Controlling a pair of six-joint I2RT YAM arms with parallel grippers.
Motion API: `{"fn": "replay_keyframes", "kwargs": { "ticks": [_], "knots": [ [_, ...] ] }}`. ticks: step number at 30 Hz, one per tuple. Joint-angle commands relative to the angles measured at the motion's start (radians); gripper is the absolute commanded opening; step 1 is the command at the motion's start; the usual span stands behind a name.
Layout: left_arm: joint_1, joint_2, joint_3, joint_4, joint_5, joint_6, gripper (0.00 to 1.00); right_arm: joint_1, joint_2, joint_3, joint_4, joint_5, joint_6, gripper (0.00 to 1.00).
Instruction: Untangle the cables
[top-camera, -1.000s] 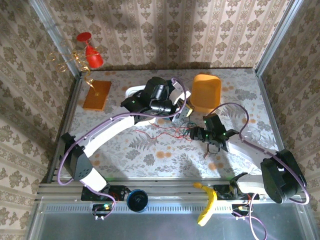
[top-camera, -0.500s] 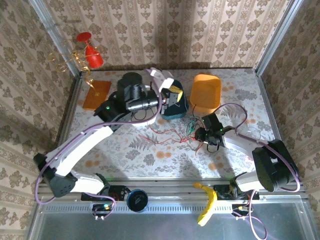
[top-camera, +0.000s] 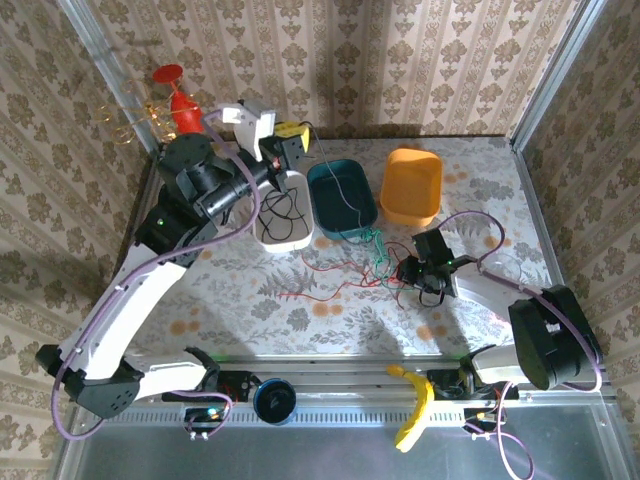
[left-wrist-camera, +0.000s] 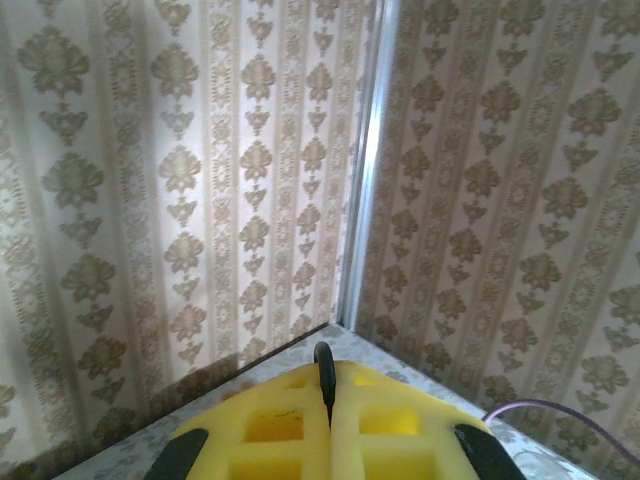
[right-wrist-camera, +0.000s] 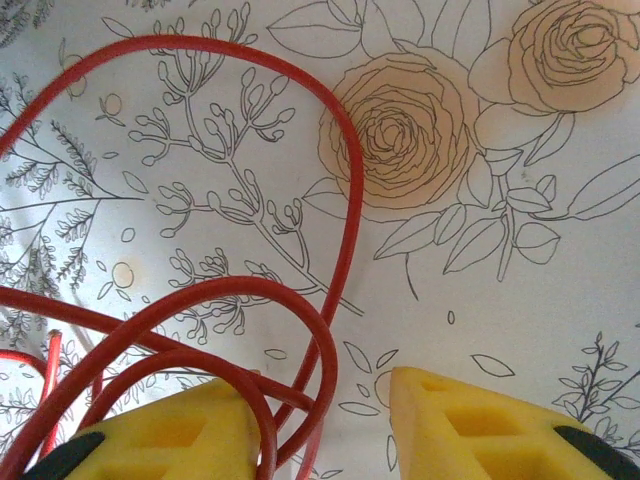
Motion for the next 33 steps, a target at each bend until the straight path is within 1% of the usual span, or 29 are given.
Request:
{"fn": "replay_keyframes", "kwargs": {
  "ticks": [1, 6, 9, 13, 15, 18, 21, 23, 27, 33],
  "knots": [
    [0.056, -0.021, 0.054, 0.037, -0.003, -0.023, 0.00, -0.010, -0.024, -0.025, -0.033, 0.031, 0.022, 0.39],
    [0.104, -0.023, 0.150, 0.007, 0.014, 0.004, 0.00, -0.015, -0.031, -0.029, -0.034, 0.037, 0.031, 0.39],
    [0.120, -0.022, 0.210, -0.022, 0.005, 0.031, 0.00, -0.016, -0.035, -0.031, -0.034, 0.038, 0.035, 0.39],
    [0.124, 0.001, 0.257, -0.077, -0.013, 0.033, 0.00, -0.019, -0.038, -0.036, -0.025, 0.031, 0.037, 0.39],
    [0.123, 0.021, 0.255, -0.107, -0.022, 0.022, 0.00, -0.019, -0.038, -0.036, -0.018, 0.026, 0.034, 0.39],
    [0.126, 0.048, 0.222, -0.139, -0.062, 0.007, 0.00, -0.016, -0.050, -0.030, -0.003, -0.002, 0.013, 0.44],
    [0.152, 0.078, 0.172, -0.166, -0.096, 0.003, 0.00, 0.001, -0.089, -0.022, 0.008, -0.016, -0.013, 0.55],
    [0.181, 0.099, 0.123, -0.164, -0.097, 0.002, 0.00, 0.011, -0.127, -0.015, 0.006, -0.019, -0.026, 0.59],
    [0.253, 0.165, 0.024, -0.130, -0.105, -0.008, 0.00, 0.017, -0.206, 0.004, -0.013, -0.035, -0.054, 0.61],
    [0.317, 0.236, -0.162, -0.014, -0.115, -0.030, 0.00, 0.017, -0.313, 0.021, -0.071, -0.038, -0.076, 0.62]
  ]
}}
